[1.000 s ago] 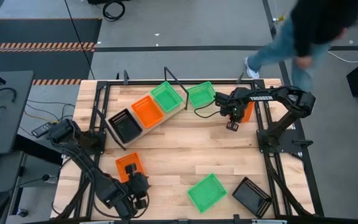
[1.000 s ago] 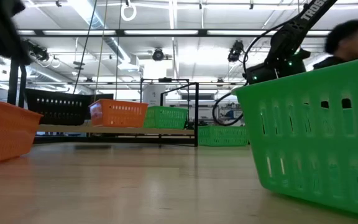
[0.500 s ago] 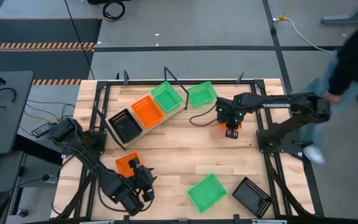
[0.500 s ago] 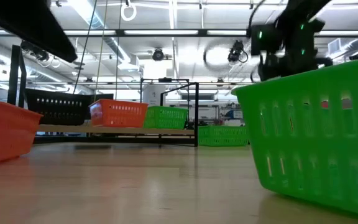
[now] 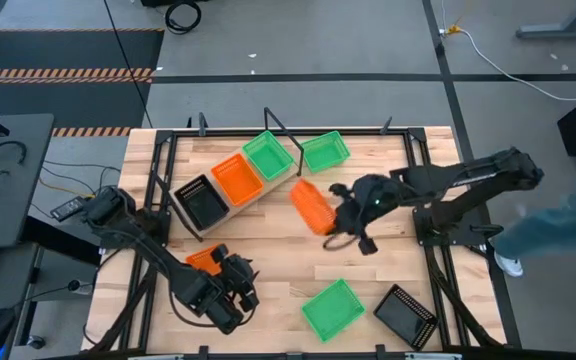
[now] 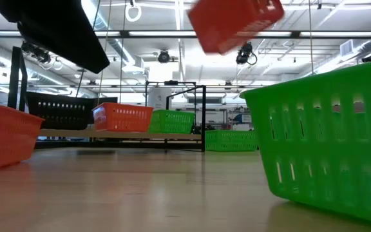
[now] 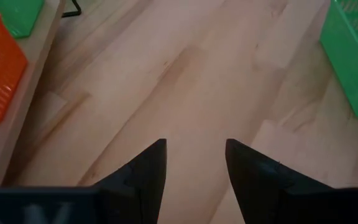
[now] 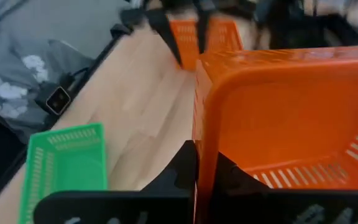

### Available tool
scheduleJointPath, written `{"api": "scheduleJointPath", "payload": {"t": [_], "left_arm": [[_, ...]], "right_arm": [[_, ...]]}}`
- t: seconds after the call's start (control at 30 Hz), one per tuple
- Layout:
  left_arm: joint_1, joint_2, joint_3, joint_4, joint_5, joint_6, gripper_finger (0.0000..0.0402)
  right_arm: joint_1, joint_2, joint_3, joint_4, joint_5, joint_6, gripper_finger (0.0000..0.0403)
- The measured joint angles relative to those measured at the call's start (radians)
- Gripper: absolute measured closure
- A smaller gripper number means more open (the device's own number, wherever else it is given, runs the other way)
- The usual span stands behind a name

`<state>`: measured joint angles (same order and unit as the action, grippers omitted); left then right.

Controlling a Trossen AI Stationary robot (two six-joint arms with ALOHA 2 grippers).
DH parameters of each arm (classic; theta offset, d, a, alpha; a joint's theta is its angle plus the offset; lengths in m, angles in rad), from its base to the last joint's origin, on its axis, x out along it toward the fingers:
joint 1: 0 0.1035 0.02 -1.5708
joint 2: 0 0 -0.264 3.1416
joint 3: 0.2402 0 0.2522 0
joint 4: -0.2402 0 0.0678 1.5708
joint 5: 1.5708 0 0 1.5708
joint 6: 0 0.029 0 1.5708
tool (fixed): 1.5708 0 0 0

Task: Stack baskets on shelf by color
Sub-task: Stack the right orange bin on top of the orange bin on the shelf

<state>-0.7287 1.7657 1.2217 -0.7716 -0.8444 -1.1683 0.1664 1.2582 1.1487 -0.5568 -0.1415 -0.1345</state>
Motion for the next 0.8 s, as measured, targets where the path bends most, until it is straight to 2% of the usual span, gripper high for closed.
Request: {"api": "scheduleJointPath", "payload": {"t": [0.13,0.33,0.43,0.53,0.7,0.8], "left_arm": [[0.009,0.0,0.0,0.002,-0.012,0.005,0.023],[0.005,-0.052,0.013,-0.043,-0.105,0.1,0.023],[0.012,-0.124,0.049,-0.175,-0.146,0.13,0.023],[0.042,-0.213,0.063,-0.333,-0.198,0.094,0.023],[0.152,-0.355,0.063,-0.571,-0.15,-0.046,0.023],[0.22,-0.403,0.063,-0.612,-0.138,-0.099,0.023]], "right_arm": [[0.02,0.122,0.13,-0.031,0.068,-0.123,0.0393],[-0.058,0.327,0.33,-0.106,0.039,-0.266,0.0393],[-0.113,0.41,0.408,-0.153,-0.017,-0.308,0.0394],[-0.162,0.471,0.458,-0.172,-0.076,-0.348,0.0394],[-0.207,0.558,0.515,-0.161,-0.083,-0.436,0.0394],[-0.224,0.618,0.548,-0.13,-0.045,-0.49,0.0394]]}}
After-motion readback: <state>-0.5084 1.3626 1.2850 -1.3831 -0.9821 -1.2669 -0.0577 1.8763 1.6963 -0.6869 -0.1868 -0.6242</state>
